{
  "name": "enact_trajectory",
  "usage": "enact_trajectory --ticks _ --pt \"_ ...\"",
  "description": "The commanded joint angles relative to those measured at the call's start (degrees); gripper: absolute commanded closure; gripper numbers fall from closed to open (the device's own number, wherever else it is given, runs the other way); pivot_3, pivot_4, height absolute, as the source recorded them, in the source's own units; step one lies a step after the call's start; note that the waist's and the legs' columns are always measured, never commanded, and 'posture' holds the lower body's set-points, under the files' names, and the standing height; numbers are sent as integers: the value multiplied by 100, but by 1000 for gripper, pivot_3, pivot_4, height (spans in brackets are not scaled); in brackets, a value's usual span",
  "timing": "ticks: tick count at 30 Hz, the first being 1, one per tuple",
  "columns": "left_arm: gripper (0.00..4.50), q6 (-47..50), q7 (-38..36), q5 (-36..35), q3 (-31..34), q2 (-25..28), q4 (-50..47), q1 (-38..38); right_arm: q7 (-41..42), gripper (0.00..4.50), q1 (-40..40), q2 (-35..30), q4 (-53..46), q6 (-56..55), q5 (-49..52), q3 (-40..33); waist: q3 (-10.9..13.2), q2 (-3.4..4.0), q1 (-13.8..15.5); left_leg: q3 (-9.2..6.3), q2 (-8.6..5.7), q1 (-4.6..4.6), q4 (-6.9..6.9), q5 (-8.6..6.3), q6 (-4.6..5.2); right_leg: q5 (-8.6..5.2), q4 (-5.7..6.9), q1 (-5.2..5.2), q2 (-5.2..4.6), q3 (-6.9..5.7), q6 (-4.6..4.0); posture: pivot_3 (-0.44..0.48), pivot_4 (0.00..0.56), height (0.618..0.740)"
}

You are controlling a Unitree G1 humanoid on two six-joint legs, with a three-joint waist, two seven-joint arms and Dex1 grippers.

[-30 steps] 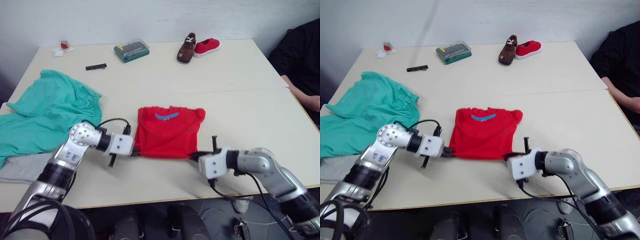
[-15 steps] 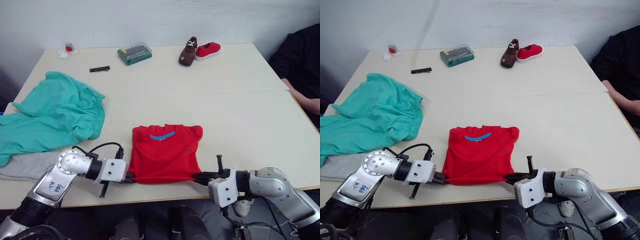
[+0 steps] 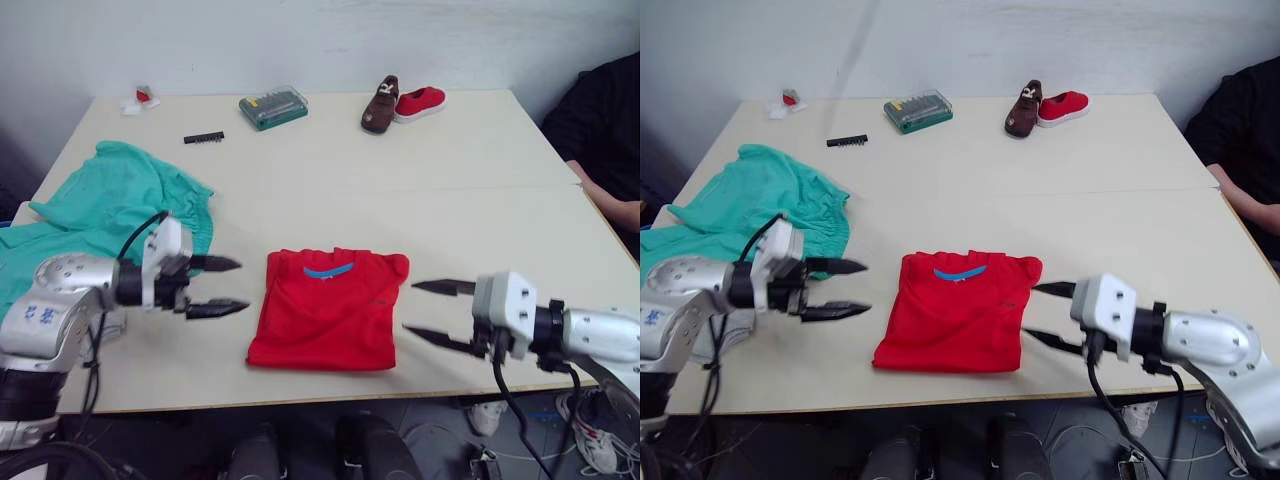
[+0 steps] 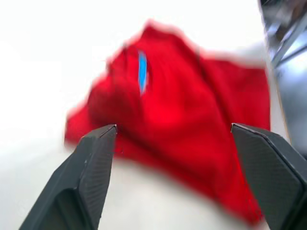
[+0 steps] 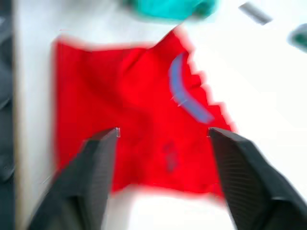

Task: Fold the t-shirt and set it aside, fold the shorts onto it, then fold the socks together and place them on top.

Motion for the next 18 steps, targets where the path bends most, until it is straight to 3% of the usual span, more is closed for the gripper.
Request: enact_trajectory --ticks 1,5,10,14,18 --pt "1526 -238 -205 357 -712 -243 -110 -296 -18 3056 -245 250 94 89 -363 653 0 0 0 0 0 -3 -7 0 -1 -4 -7 -2 1 -2 1 0 150 740" --pt "2844 -557 -279 850 -1361 -737 346 -785 -1 4461 -610 650 485 -53 -931 1335 0 0 -8 10 0 -25 -6 0 -5 -10 -21 -21 8 -7 4 0 150 740" --pt "4472 -1249 -716 1571 -2007 -920 1122 -1230 449 4500 -744 730 1178 -967 -1964 2081 0 0 -10 18 1 -29 15 0 -4 -10 0 -31 9 -4 5 0 150 740" --pt "4472 -1883 -687 2127 -2181 -1194 2161 -1716 673 4500 -757 604 1860 -2030 -2984 2557 1 0 -5 19 -1 -28 20 0 -3 -10 7 -30 6 -2 5 0 150 740" --pt "4472 -2634 -154 2672 -2191 -1946 3900 -2647 617 4500 -659 679 2051 -2320 -3233 2529 -1 -8 32 13 -2 -29 35 2 1 -8 11 -24 5 -9 8 0 150 740"
